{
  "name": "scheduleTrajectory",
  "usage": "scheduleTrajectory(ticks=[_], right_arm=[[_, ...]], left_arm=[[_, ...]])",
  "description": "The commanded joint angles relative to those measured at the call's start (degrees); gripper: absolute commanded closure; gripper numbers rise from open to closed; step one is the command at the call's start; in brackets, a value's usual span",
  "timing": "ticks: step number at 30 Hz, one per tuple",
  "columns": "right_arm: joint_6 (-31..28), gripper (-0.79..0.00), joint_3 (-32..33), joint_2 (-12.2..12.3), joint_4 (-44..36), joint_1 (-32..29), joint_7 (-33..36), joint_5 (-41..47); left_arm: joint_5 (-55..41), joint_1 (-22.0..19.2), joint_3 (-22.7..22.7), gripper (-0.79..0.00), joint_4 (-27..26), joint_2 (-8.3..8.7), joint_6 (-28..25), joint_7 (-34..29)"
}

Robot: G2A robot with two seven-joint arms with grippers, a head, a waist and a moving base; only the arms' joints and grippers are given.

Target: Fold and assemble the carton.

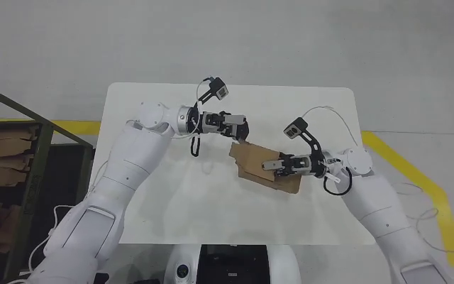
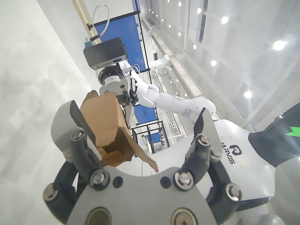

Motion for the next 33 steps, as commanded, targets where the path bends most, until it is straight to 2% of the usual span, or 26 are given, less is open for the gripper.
scheduleTrajectory(ticks=[1, 33], right_arm=[[-0.23, 0.000, 0.17, -0.07, 0.85, 0.36, -0.23, 0.03], [-1.58, 0.000, -0.13, -1.78, 4.87, 2.42, -1.59, 0.98]], left_arm=[[-0.32, 0.03, 0.04, -0.785, 0.13, -0.02, -0.02, -0.28], [-2.03, 0.33, 1.44, -0.785, -0.33, -0.50, -0.18, -1.02]])
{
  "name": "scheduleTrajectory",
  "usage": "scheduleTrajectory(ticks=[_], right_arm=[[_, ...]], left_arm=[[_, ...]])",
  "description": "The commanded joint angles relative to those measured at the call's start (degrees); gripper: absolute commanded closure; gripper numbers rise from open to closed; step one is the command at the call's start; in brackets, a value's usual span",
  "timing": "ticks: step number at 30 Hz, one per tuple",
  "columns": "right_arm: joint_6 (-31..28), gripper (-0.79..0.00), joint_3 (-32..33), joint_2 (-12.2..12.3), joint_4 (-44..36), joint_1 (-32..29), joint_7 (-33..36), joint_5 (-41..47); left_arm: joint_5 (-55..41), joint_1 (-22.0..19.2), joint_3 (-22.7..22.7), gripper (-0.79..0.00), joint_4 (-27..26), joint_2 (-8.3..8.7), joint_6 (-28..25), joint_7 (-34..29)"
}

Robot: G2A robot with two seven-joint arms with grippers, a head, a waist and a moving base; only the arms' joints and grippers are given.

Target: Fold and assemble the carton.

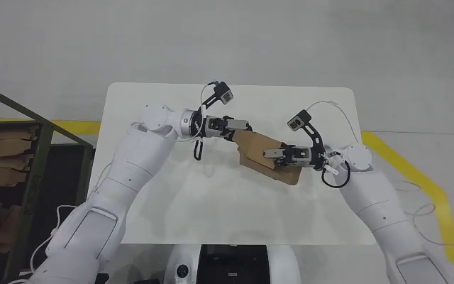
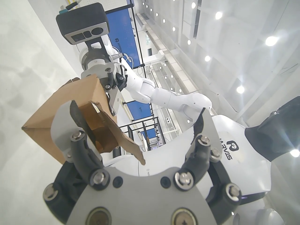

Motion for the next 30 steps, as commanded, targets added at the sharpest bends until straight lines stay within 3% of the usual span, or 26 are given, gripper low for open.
scheduleTrajectory(ticks=[1, 18, 30], right_arm=[[-0.04, 0.000, 0.15, -0.03, -0.04, -0.10, -0.04, 0.05], [-1.45, 0.000, 5.30, 1.50, 3.25, -1.65, -1.48, -5.88], [0.49, 0.000, 7.86, 2.43, 2.23, -2.33, -1.95, -8.74]], left_arm=[[0.00, -0.05, -0.09, -0.785, -0.05, 0.01, 0.07, 0.04], [1.97, 1.98, -6.18, -0.785, -3.22, 2.05, 0.51, 1.06], [12.38, 1.40, -5.18, -0.785, -6.02, 2.84, 3.39, 3.76]])
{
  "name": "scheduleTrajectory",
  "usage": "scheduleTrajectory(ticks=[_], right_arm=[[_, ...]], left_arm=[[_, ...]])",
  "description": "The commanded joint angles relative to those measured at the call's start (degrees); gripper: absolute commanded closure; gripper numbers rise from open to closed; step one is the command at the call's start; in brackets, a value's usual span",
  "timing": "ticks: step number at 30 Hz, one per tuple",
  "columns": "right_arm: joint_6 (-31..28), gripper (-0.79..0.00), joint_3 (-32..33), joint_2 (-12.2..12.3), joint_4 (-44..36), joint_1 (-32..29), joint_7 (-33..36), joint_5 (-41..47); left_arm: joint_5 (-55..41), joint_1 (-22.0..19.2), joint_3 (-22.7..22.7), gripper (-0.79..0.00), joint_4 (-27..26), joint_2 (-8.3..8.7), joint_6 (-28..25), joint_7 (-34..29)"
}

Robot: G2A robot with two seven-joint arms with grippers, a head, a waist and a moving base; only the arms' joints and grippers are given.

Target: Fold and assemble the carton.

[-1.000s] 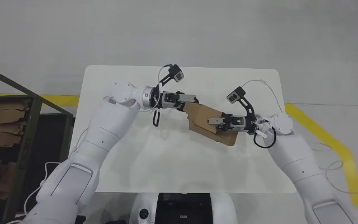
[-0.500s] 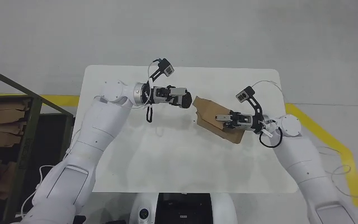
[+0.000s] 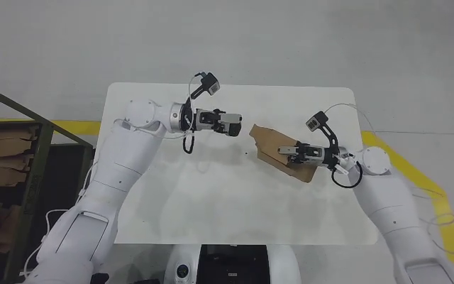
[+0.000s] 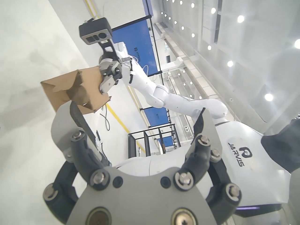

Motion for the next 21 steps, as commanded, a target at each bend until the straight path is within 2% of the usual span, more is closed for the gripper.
scheduleTrajectory(ticks=[1, 10, 21], right_arm=[[0.61, 0.000, 0.80, 0.28, -0.17, 0.03, 0.16, -0.55], [2.81, 0.000, 1.95, 0.86, -3.64, -0.25, -0.44, -2.86], [3.82, 0.000, 1.27, 0.89, -7.65, -1.10, 0.45, -2.87]], left_arm=[[2.58, -0.59, 0.93, -0.785, 0.07, 0.08, 1.41, -0.69], [10.26, -4.71, 6.55, -0.785, -0.02, -0.51, 6.14, -1.91], [13.97, -6.49, 9.18, -0.785, 1.77, -0.88, 9.01, 1.05]])
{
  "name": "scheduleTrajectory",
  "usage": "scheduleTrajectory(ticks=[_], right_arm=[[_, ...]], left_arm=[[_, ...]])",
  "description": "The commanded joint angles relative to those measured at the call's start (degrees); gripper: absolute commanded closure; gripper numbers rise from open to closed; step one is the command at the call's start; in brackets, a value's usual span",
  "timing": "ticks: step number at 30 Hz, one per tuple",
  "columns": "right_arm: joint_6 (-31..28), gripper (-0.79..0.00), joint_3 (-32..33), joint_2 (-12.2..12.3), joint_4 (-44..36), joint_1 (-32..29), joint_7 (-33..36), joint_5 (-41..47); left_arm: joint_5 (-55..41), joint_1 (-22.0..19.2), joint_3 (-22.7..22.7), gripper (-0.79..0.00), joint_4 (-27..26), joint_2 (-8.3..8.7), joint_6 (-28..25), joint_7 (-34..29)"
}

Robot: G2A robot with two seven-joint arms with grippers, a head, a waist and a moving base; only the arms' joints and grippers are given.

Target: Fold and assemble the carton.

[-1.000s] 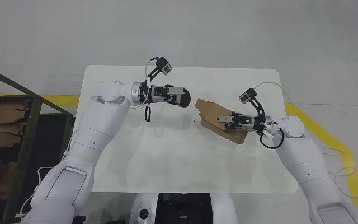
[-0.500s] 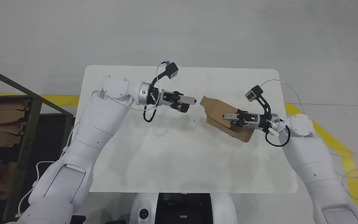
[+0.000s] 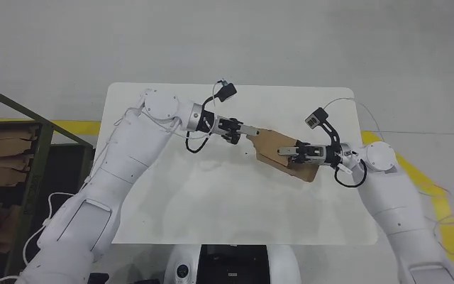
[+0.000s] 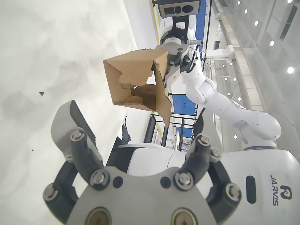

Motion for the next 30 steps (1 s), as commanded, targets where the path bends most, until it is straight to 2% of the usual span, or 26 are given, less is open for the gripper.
scheduleTrajectory(ticks=[1, 12, 30], right_arm=[[0.25, 0.000, -0.21, -0.03, -0.64, -0.14, -0.13, 0.00], [0.55, 0.000, 0.39, 0.04, -2.41, -0.63, -0.30, 1.91], [-0.74, 0.000, 1.71, 0.11, -5.17, -1.94, 3.36, 7.83]], left_arm=[[-0.13, -0.19, 0.37, -0.785, 0.36, -0.09, 0.10, 0.22], [-0.60, -0.96, 2.16, -0.785, 2.28, -0.57, 0.30, 0.71], [-3.46, -1.19, 3.03, -0.785, 3.38, -0.91, -1.23, -0.16]])
